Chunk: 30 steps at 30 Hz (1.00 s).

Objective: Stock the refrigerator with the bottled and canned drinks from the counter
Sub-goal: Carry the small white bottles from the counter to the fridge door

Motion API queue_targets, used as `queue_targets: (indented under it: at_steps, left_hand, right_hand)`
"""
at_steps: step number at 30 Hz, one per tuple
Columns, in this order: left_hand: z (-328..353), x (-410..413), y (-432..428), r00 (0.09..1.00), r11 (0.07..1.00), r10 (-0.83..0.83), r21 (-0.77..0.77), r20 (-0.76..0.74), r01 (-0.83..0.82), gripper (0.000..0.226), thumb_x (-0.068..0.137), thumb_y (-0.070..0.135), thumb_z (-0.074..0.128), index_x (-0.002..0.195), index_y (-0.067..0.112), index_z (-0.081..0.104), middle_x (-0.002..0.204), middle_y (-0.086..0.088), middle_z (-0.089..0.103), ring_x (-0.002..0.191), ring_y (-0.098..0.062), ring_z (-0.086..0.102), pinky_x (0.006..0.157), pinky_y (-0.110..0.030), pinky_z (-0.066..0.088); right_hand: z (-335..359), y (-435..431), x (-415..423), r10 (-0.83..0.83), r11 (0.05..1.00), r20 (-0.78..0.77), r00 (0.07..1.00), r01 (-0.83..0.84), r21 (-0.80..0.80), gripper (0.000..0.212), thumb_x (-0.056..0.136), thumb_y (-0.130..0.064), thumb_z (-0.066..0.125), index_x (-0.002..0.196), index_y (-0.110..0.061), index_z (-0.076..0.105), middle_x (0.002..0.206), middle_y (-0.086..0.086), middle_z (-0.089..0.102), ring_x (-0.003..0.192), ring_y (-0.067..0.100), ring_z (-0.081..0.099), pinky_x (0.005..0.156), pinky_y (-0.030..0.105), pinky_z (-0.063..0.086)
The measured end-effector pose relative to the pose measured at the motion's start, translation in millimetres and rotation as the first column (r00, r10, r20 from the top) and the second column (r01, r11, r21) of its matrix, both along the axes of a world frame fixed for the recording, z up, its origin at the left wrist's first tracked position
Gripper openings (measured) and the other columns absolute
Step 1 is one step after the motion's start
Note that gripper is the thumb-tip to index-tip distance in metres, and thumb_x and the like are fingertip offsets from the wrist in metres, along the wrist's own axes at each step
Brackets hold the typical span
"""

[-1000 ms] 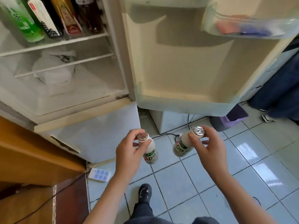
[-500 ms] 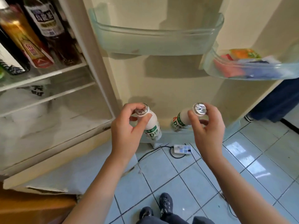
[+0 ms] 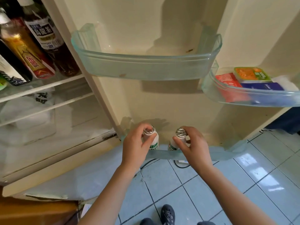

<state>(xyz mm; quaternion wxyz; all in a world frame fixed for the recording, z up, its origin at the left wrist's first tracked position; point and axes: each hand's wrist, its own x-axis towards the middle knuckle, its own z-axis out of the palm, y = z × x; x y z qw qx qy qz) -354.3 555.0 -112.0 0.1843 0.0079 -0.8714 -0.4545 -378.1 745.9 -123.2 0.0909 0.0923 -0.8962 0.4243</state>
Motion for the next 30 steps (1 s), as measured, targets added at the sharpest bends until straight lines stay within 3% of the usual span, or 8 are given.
queue_targets:
  at_steps: [3, 9, 13, 17, 21, 24, 27, 30]
  left_hand:
    - [-10, 1, 2, 0.997, 1.0, -0.005, -0.029, 0.072, 0.007, 0.032, 0.083, 0.019, 0.07, 0.093, 0.043, 0.05, 0.095, 0.015, 0.064, 0.089, -0.01, 0.062, 0.078, -0.041, 0.053]
    - [-19, 2, 5, 0.995, 0.999, -0.031, -0.021, 0.1, 0.034, 0.033, 0.085, 0.023, 0.066, 0.095, 0.047, 0.046, 0.099, 0.013, 0.062, 0.092, -0.009, 0.06, 0.08, -0.038, 0.052]
    - [-23, 5, 4, 0.986, 0.998, -0.036, 0.064, 0.161, 0.026, 0.039, 0.087, 0.023, 0.065, 0.114, 0.042, 0.046, 0.109, 0.019, 0.058, 0.1, -0.007, 0.059, 0.087, -0.035, 0.051]
    - [-27, 5, 2, 0.977, 0.993, -0.059, 0.116, 0.203, 0.036, 0.056, 0.086, 0.023, 0.067, 0.135, 0.026, 0.041, 0.124, 0.013, 0.051, 0.116, -0.008, 0.052, 0.096, -0.023, 0.042]
    - [-26, 19, 4, 0.998, 0.999, 0.008, 0.033, 0.058, -0.01, 0.054, 0.088, 0.025, 0.063, 0.135, 0.011, 0.043, 0.132, 0.006, 0.045, 0.125, -0.012, 0.041, 0.102, -0.006, 0.023]
    - [-30, 31, 4, 0.976, 0.995, 0.004, -0.093, -0.219, -0.025, 0.046, 0.089, 0.024, 0.054, 0.127, 0.001, 0.047, 0.131, -0.006, 0.047, 0.125, -0.023, 0.042, 0.11, -0.025, 0.027]
    - [-37, 40, 11, 0.898, 0.98, -0.154, -0.179, -0.411, 0.086, 0.037, 0.087, 0.018, 0.054, 0.12, 0.003, 0.048, 0.126, -0.011, 0.048, 0.12, -0.026, 0.045, 0.108, -0.033, 0.029]
    - [-58, 52, 33, 0.819, 0.879, -0.472, -0.248, -0.325, 0.408, 0.033, 0.087, 0.016, 0.052, 0.118, 0.005, 0.049, 0.12, -0.011, 0.053, 0.114, -0.026, 0.049, 0.104, -0.034, 0.036]
  right_hand:
    - [-8, 2, -1, 0.035, 0.999, 0.035, 0.999, -0.035, 0.004, 0.026, 0.084, -0.031, 0.066, 0.106, -0.018, 0.06, 0.096, -0.011, 0.056, 0.09, 0.013, 0.055, 0.076, 0.032, 0.048]
    - [-11, -4, 0, 0.037, 0.999, 0.033, 0.999, -0.037, 0.002, 0.027, 0.084, -0.032, 0.066, 0.106, -0.019, 0.06, 0.096, -0.011, 0.057, 0.09, 0.012, 0.054, 0.076, 0.029, 0.047]
    - [-8, -6, 6, -0.016, 1.0, 0.055, 0.998, 0.017, -0.019, 0.027, 0.082, -0.03, 0.068, 0.107, -0.019, 0.061, 0.098, -0.011, 0.058, 0.094, 0.013, 0.056, 0.077, 0.028, 0.046]
    - [-8, -5, 16, -0.057, 0.998, 0.114, 0.992, 0.055, 0.019, 0.045, 0.082, -0.032, 0.07, 0.122, -0.017, 0.056, 0.116, -0.006, 0.058, 0.106, 0.012, 0.054, 0.085, 0.029, 0.047]
    - [-8, 1, 43, -0.191, 0.981, 0.031, 0.981, 0.19, 0.042, 0.041, 0.083, -0.026, 0.07, 0.12, -0.013, 0.058, 0.122, -0.001, 0.056, 0.111, 0.017, 0.053, 0.091, 0.028, 0.042]
    - [-12, 16, 72, -0.268, 0.963, -0.018, 0.963, 0.269, 0.032, 0.027, 0.086, -0.015, 0.065, 0.113, -0.014, 0.061, 0.115, -0.005, 0.057, 0.105, 0.015, 0.055, 0.085, 0.029, 0.045]
    - [-27, 39, 111, -0.371, 0.928, 0.063, 0.926, 0.369, 0.046, 0.021, 0.088, -0.013, 0.061, 0.108, -0.018, 0.062, 0.104, -0.013, 0.057, 0.093, 0.007, 0.058, 0.078, 0.03, 0.051]
    - [-51, 59, 166, -0.501, 0.865, 0.243, 0.831, 0.491, 0.106, 0.018, 0.09, -0.018, 0.058, 0.107, -0.022, 0.063, 0.097, -0.013, 0.061, 0.088, 0.003, 0.059, 0.079, 0.03, 0.051]
